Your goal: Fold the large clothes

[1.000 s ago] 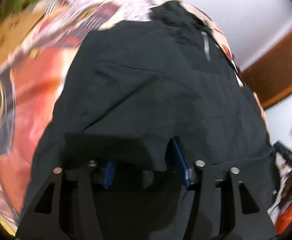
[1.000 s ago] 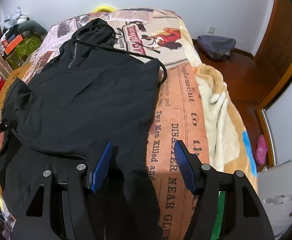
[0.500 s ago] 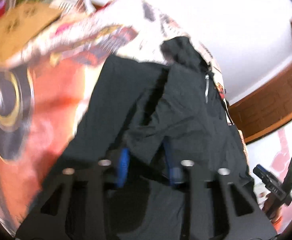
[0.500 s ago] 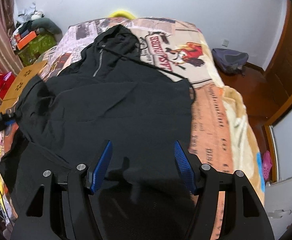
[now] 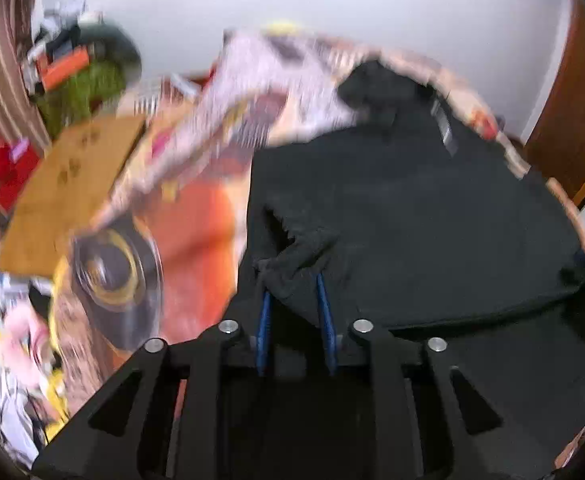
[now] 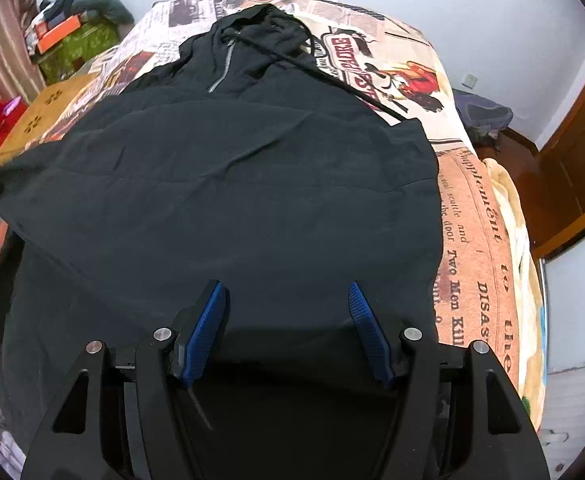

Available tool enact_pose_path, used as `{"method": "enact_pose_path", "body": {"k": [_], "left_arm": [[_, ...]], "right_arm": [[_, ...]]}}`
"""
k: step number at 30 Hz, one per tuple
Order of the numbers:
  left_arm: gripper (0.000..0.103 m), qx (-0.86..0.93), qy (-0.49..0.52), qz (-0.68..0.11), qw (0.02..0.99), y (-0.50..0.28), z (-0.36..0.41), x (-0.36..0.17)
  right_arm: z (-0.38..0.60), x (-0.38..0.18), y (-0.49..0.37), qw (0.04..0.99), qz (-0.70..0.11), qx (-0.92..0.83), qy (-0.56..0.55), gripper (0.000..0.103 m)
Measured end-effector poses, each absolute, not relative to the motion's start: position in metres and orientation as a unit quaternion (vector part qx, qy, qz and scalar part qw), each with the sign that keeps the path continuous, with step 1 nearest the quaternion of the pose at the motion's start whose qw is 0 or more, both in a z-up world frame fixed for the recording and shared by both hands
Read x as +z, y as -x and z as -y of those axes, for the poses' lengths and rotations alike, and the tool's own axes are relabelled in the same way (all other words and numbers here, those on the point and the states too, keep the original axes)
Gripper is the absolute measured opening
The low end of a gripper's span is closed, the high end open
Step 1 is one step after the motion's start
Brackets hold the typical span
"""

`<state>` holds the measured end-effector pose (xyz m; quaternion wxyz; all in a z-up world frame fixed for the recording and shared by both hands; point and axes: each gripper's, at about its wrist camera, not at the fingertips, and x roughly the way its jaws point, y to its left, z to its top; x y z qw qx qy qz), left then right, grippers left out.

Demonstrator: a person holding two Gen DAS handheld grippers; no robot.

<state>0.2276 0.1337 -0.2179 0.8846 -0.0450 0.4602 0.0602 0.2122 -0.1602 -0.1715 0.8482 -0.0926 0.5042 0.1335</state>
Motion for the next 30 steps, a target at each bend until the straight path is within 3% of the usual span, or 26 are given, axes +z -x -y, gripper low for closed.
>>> {"method": "enact_pose_path", "body": {"k": [4, 7, 14, 21, 30], "left_arm": [[0.040, 0.079, 0.055, -0.501, 0.860, -0.226, -0.147, -0.254], [0.040, 0.065, 0.098, -0.508, 0.853, -0.225, -0.160, -0.253], [0.044, 0.074, 0.026, -0.479, 0.874, -0.236, -0.151, -0.202], [0.066, 0.037, -0.025, -0.421, 0.906, -0.271, -0.119, -0.139], [0.068, -0.011, 0.000, -0.396, 0.918, -0.370, -0.082, -0.108]], "right_arm": [[0.157, -0.172, -0.208, 0.847, -0.502, 0.140, 0.107, 0.061], [0.156, -0.172, -0.208, 0.844, -0.504, 0.144, 0.110, 0.061], [0.157, -0.158, -0.215, 0.842, -0.507, 0.170, 0.073, 0.060], [0.153, -0.120, -0.241, 0.858, -0.472, 0.201, 0.044, 0.060], [0.150, -0.082, -0.314, 0.887, -0.417, 0.201, 0.002, 0.060]]}}
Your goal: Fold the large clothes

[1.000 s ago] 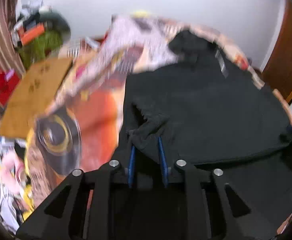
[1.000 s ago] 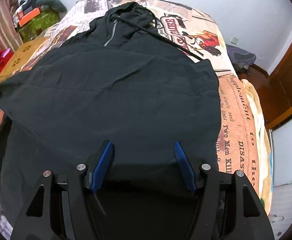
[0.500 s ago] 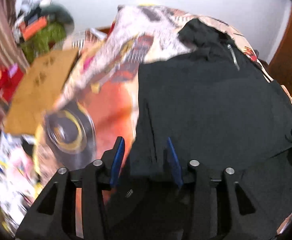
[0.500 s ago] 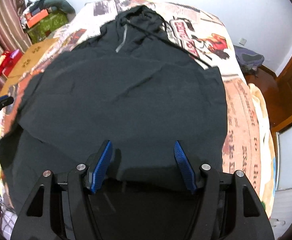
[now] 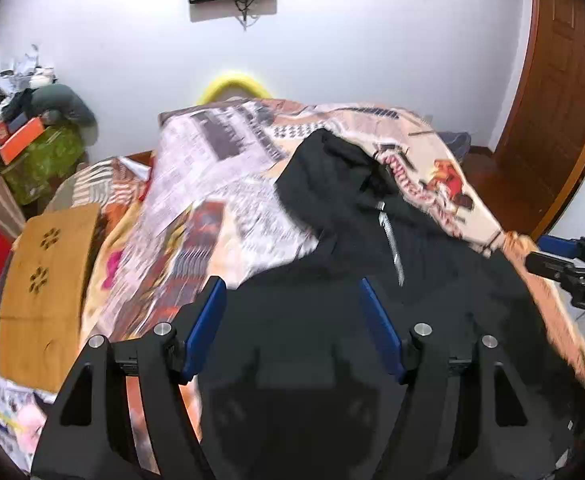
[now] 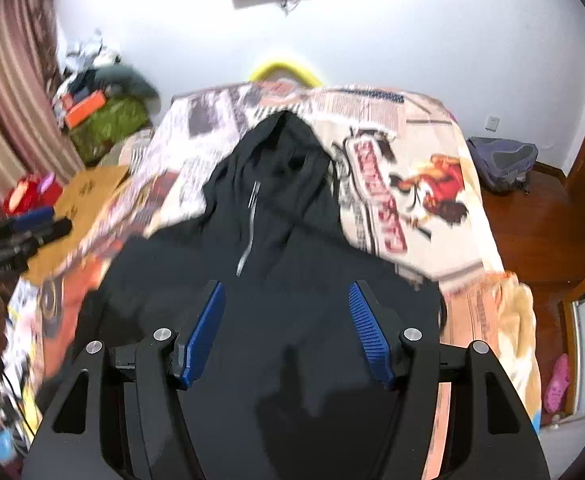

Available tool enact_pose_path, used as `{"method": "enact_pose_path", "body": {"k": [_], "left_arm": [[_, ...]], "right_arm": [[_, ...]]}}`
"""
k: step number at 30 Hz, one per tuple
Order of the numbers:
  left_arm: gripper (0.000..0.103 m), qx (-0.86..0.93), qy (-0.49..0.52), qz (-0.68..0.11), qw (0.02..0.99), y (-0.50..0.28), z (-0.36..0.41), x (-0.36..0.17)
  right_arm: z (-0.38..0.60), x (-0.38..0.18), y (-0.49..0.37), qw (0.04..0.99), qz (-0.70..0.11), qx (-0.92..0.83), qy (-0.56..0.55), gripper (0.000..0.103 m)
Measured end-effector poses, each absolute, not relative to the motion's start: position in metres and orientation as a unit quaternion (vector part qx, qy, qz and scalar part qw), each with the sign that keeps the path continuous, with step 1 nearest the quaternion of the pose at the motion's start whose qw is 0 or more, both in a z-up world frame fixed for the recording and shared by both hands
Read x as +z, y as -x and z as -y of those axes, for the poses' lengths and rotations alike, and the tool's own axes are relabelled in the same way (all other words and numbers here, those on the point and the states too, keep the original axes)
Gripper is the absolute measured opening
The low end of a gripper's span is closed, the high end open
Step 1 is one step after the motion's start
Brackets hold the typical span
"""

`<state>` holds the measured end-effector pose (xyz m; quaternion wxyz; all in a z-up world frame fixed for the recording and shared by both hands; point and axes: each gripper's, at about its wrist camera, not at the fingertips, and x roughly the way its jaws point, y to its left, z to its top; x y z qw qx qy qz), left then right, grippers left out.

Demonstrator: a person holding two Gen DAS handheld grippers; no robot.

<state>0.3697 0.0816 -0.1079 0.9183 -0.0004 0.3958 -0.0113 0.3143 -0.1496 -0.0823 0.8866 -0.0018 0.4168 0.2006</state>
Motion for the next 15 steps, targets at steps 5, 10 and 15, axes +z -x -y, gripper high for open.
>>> {"method": "enact_pose_path", "body": {"k": [5, 10, 15], "left_arm": [[0.068, -0.019, 0.012, -0.401, 0.916, -0.434, -0.069, -0.118], [0.068, 0.026, 0.034, -0.428, 0.903, -0.505, -0.063, -0.148], [0.068, 0.028, 0.047, -0.444, 0.895, -0.553, -0.059, -0.179]], "right_arm": [[0.147, -0.090, -0.373, 0.888, -0.420, 0.184, -0.039, 0.060], [0.130, -0.113, -0.434, 0.879, -0.446, 0.160, -0.039, 0.061], [0.108, -0.143, -0.484, 0.870, -0.465, 0.155, -0.053, 0.060]]}}
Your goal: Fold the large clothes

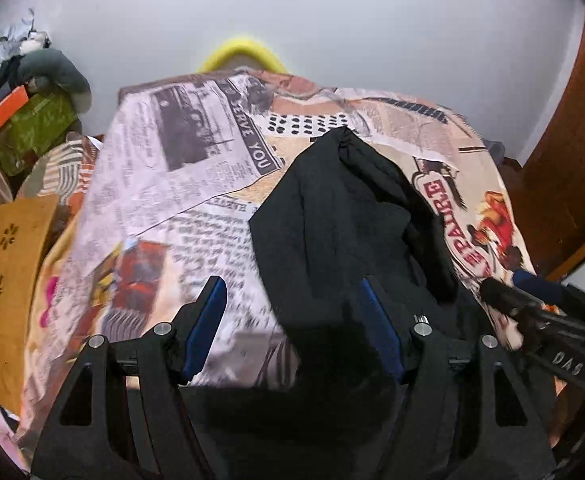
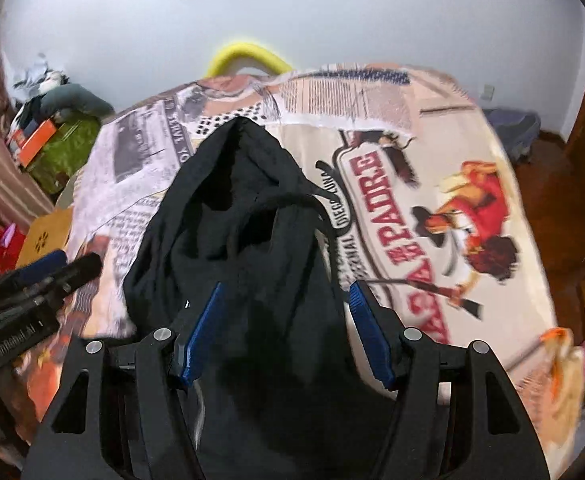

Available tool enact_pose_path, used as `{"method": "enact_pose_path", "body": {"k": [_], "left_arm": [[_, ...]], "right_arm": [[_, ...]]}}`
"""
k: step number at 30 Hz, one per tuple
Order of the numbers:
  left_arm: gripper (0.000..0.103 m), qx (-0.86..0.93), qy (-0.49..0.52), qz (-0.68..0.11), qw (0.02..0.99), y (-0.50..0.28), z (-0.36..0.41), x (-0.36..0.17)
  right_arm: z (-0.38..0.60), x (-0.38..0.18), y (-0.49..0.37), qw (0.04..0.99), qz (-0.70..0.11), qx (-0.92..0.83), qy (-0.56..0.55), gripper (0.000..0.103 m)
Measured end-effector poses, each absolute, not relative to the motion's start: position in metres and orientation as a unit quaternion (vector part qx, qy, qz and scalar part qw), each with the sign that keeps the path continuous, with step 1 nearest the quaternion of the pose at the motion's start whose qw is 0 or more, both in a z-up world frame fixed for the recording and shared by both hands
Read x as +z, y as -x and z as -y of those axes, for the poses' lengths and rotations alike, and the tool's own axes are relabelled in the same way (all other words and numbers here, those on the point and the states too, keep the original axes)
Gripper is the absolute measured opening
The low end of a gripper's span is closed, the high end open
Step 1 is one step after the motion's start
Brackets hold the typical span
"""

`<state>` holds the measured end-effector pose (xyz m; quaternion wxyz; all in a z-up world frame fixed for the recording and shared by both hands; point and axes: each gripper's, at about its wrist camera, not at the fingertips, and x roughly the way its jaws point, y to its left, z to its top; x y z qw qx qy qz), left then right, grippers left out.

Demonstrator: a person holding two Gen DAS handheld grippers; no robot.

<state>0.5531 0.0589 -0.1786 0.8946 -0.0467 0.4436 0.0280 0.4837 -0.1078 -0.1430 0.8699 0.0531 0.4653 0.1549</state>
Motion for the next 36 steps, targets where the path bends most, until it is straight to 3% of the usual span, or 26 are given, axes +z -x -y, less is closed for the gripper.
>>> {"method": "enact_pose_path", "body": {"k": [6, 7, 8, 9, 11, 12, 13, 16, 23, 28, 36], "left_arm": [[0.068, 0.002, 0.062, -0.470, 0.881, -0.591, -0.052, -0.223], [0.063, -0.003, 0.067, -0.470, 0.880, -0.593, -0.051, -0.228], [0.058, -0.004, 0.073, -0.469, 0.880, -0.594, -0.050, -0.234], [0.049, 0.000, 0.068, -0.471, 0.880, -0.595, -0.048, -0.239], [0.038, 0.018, 0.048, -0.473, 0.880, -0.597, -0.044, -0.247], [0.028, 0.019, 0.042, -0.472, 0.880, -0.596, -0.041, -0.249], [0.021, 0.018, 0.034, -0.471, 0.881, -0.595, -0.037, -0.248], [0.014, 0.022, -0.002, -0.459, 0.888, -0.583, -0.026, -0.234], [0.013, -0.011, -0.039, -0.400, 0.916, -0.508, -0.012, -0.162], [0.012, -0.042, -0.055, -0.400, 0.914, -0.442, -0.006, -0.136], [0.012, -0.090, -0.034, -0.432, 0.897, -0.359, -0.018, -0.151]], "right_arm": [[0.103, -0.180, -0.525, 0.856, -0.497, 0.126, -0.069, 0.060], [0.103, -0.183, -0.528, 0.854, -0.499, 0.129, -0.071, 0.059], [0.102, -0.187, -0.529, 0.853, -0.500, 0.132, -0.069, 0.050], [0.100, -0.189, -0.529, 0.853, -0.501, 0.133, -0.062, 0.033], [0.095, -0.195, -0.530, 0.843, -0.515, 0.144, -0.060, 0.015], [0.092, -0.195, -0.526, 0.844, -0.514, 0.144, -0.046, 0.011], [0.092, -0.191, -0.522, 0.849, -0.508, 0.138, -0.040, 0.010], [0.098, -0.171, -0.510, 0.858, -0.490, 0.147, -0.047, 0.009], [0.122, -0.098, -0.444, 0.876, -0.440, 0.193, -0.041, 0.008], [0.125, -0.073, -0.374, 0.879, -0.419, 0.226, -0.017, 0.008], [0.136, -0.102, -0.297, 0.865, -0.438, 0.246, -0.017, 0.008]]}}
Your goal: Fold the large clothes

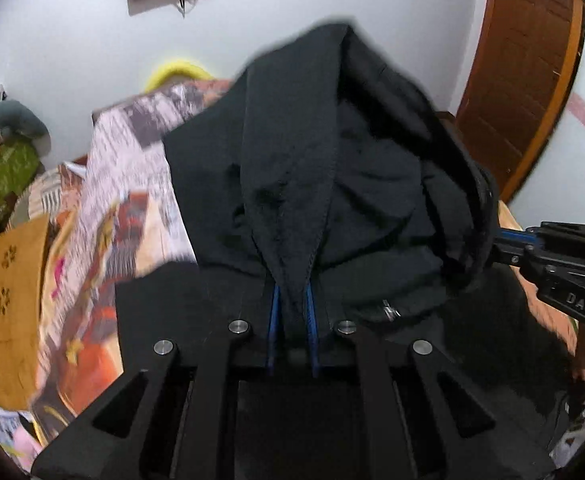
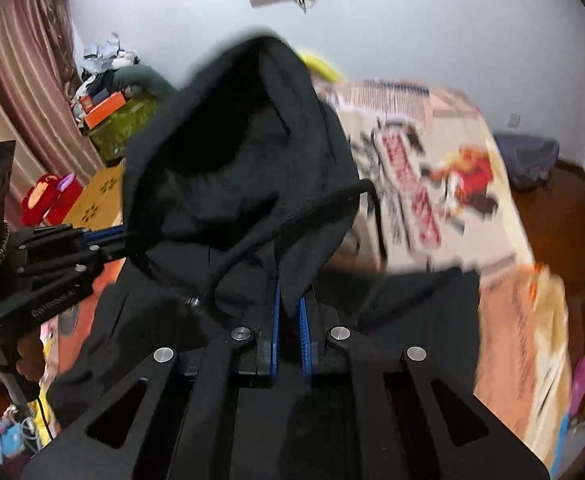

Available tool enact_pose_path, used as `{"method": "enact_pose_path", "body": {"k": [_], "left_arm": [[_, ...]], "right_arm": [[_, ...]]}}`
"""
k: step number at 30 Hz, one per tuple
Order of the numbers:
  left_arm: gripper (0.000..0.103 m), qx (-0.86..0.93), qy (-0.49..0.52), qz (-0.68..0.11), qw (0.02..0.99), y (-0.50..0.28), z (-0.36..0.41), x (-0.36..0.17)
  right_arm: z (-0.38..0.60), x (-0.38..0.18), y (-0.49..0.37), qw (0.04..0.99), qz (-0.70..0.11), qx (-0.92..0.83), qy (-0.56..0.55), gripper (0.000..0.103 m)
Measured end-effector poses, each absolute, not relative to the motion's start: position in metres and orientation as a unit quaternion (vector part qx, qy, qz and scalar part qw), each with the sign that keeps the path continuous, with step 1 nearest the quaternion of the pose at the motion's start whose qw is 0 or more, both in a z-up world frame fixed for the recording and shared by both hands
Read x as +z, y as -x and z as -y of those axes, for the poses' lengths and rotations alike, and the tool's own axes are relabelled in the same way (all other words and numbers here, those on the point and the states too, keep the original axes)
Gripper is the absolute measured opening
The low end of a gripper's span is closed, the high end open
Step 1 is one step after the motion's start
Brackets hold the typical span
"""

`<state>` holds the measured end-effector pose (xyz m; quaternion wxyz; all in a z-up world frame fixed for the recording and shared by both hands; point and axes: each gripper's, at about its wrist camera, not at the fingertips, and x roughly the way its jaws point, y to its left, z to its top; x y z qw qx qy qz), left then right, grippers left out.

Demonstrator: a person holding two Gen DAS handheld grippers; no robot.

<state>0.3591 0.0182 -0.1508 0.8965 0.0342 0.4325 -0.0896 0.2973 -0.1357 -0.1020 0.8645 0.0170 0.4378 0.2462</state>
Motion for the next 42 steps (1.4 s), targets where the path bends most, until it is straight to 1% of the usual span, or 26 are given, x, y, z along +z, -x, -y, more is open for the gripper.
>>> {"method": "enact_pose_path", "body": {"k": [5, 6, 7, 8, 9, 10, 11, 12, 13, 14, 15, 16, 21, 22, 23, 24, 26, 28, 30, 34, 40, 42], "left_arm": [[0.012, -0.074, -0.046, -0.473, 0.877, -0.334, -0.018, -0.197], [0.013, -0.069, -0.052, -0.480, 0.873, -0.329, -0.019, -0.207], [0.015, -0.066, -0.059, -0.488, 0.868, -0.324, -0.020, -0.215], [0.016, -0.061, -0.066, -0.501, 0.861, -0.319, -0.020, -0.224], [0.016, -0.054, -0.073, -0.509, 0.856, -0.314, -0.021, -0.231], [0.018, -0.051, -0.077, -0.512, 0.854, -0.309, -0.023, -0.235], [0.020, -0.051, -0.080, -0.512, 0.854, -0.302, -0.026, -0.237], [0.029, -0.049, -0.084, -0.509, 0.855, -0.295, -0.029, -0.237], [0.039, -0.046, -0.088, -0.506, 0.857, -0.289, -0.032, -0.235], [0.043, -0.043, -0.090, -0.503, 0.859, -0.282, -0.036, -0.231], [0.048, -0.043, -0.089, -0.498, 0.862, -0.277, -0.040, -0.227], [0.050, -0.042, -0.085, -0.493, 0.865, -0.271, -0.045, -0.222], [0.051, -0.011, -0.074, -0.468, 0.880, -0.251, -0.074, -0.188], [0.053, -0.007, -0.074, -0.461, 0.884, -0.248, -0.080, -0.183], [0.054, -0.002, -0.074, -0.452, 0.889, -0.247, -0.082, -0.175], [0.058, -0.001, -0.071, -0.442, 0.894, -0.246, -0.083, -0.166], [0.063, -0.007, -0.059, -0.426, 0.903, -0.239, -0.082, -0.150], [0.070, -0.019, -0.041, -0.411, 0.911, -0.233, -0.078, -0.140], [0.072, -0.029, -0.031, -0.401, 0.915, -0.234, -0.072, -0.135], [0.072, -0.050, -0.030, -0.415, 0.908, -0.238, -0.050, -0.147], [0.072, -0.055, -0.039, -0.462, 0.885, -0.243, -0.032, -0.194], [0.073, -0.052, -0.037, -0.479, 0.876, -0.244, -0.032, -0.213]], "right_arm": [[0.133, -0.144, -0.278, 0.847, -0.478, 0.234, 0.009, 0.010], [0.133, -0.147, -0.274, 0.844, -0.484, 0.232, 0.015, 0.011], [0.133, -0.153, -0.272, 0.839, -0.493, 0.228, 0.019, 0.011], [0.135, -0.157, -0.270, 0.833, -0.506, 0.223, 0.019, 0.015], [0.138, -0.160, -0.268, 0.828, -0.516, 0.219, 0.019, 0.022], [0.142, -0.162, -0.266, 0.823, -0.527, 0.212, 0.018, 0.027], [0.145, -0.163, -0.263, 0.822, -0.530, 0.210, 0.017, 0.037], [0.151, -0.161, -0.260, 0.822, -0.531, 0.205, 0.018, 0.044], [0.156, -0.158, -0.257, 0.825, -0.527, 0.201, 0.019, 0.047], [0.161, -0.155, -0.253, 0.830, -0.521, 0.198, 0.021, 0.049], [0.164, -0.152, -0.250, 0.833, -0.517, 0.196, 0.025, 0.050], [0.169, -0.147, -0.247, 0.837, -0.512, 0.191, 0.032, 0.050], [0.184, -0.118, -0.226, 0.856, -0.482, 0.184, 0.033, 0.050], [0.185, -0.106, -0.223, 0.863, -0.469, 0.185, 0.029, 0.050], [0.184, -0.098, -0.221, 0.867, -0.460, 0.189, 0.025, 0.052], [0.182, -0.091, -0.217, 0.871, -0.450, 0.193, 0.021, 0.057], [0.174, -0.080, -0.212, 0.879, -0.430, 0.204, 0.015, 0.064], [0.162, -0.074, -0.206, 0.885, -0.410, 0.221, 0.014, 0.067], [0.149, -0.074, -0.201, 0.887, -0.398, 0.234, 0.022, 0.072], [0.117, -0.093, -0.192, 0.879, -0.405, 0.245, 0.055, 0.073], [0.094, -0.156, -0.196, 0.845, -0.471, 0.238, 0.088, 0.073], [0.095, -0.169, -0.197, 0.835, -0.488, 0.237, 0.093, 0.073]]}}
